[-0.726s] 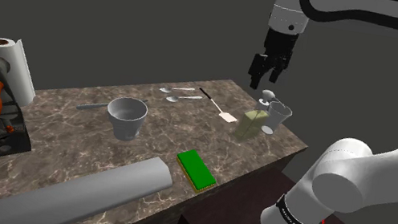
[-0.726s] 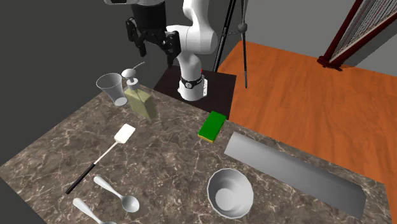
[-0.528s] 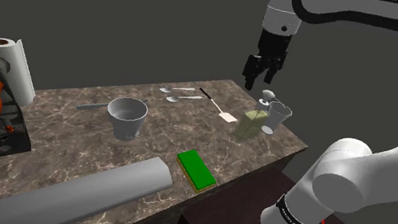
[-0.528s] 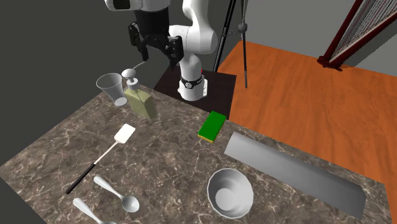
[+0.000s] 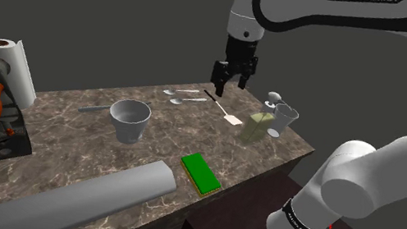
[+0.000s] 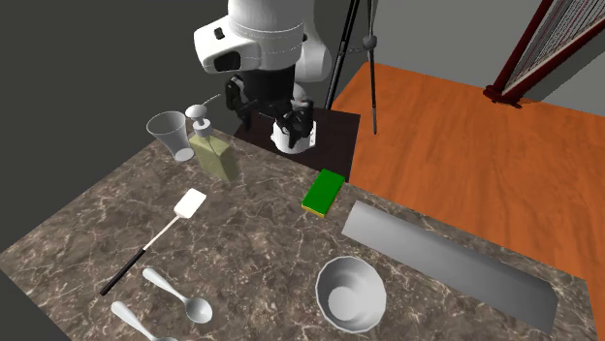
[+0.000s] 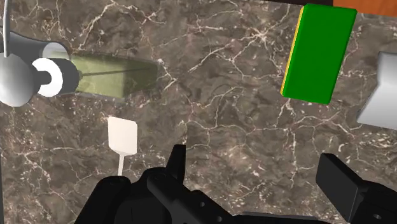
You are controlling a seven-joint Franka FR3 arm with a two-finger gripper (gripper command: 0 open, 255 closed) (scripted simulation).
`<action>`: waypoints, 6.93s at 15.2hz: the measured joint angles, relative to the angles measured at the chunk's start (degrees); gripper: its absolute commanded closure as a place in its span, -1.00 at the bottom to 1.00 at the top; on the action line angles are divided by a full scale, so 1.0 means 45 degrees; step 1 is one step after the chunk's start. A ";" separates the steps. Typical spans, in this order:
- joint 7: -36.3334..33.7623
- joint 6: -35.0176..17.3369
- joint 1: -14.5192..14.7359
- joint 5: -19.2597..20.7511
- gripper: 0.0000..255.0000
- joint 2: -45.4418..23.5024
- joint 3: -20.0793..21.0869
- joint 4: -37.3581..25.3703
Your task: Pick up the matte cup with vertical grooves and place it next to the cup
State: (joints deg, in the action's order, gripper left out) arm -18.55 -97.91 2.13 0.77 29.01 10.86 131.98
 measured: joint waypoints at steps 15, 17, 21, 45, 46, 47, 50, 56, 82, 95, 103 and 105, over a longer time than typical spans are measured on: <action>-0.3634 -0.1552 0.0791 0.1175 -1.00 -0.6925 0.2386 -0.4715; -0.4147 -0.1612 0.1043 0.1544 -1.00 -0.7935 0.2562 -0.5513; -0.5032 -0.1417 0.1684 0.2300 -1.00 -0.9975 0.2740 -0.7424; -0.5944 -0.1753 0.2759 0.3449 1.00 -1.3256 0.2540 -0.9986; -0.5944 -0.1754 0.2759 0.3449 1.00 -1.3255 0.2540 -0.9986; -0.5944 -0.1754 0.2759 0.3449 1.00 -1.3255 0.2540 -0.9986; -0.5943 -0.1753 0.2759 0.3449 1.00 -1.3256 0.2540 -0.9987; -0.5845 -0.1230 0.2757 0.3349 1.00 -1.3049 0.2590 -1.0322; -0.5294 0.3072 0.3231 0.3156 1.00 -1.2838 0.2730 -1.4515; -0.4268 0.3774 0.2249 0.2746 1.00 -1.1328 0.2655 -1.3885; -0.2092 0.2162 0.0193 0.1818 1.00 -0.8173 0.2017 -0.9576; -0.1390 0.1967 -0.0242 0.1720 1.00 -0.7672 0.1721 -0.9006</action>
State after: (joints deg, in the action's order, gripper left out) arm -24.80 -89.05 1.04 8.51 -5.51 18.61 91.45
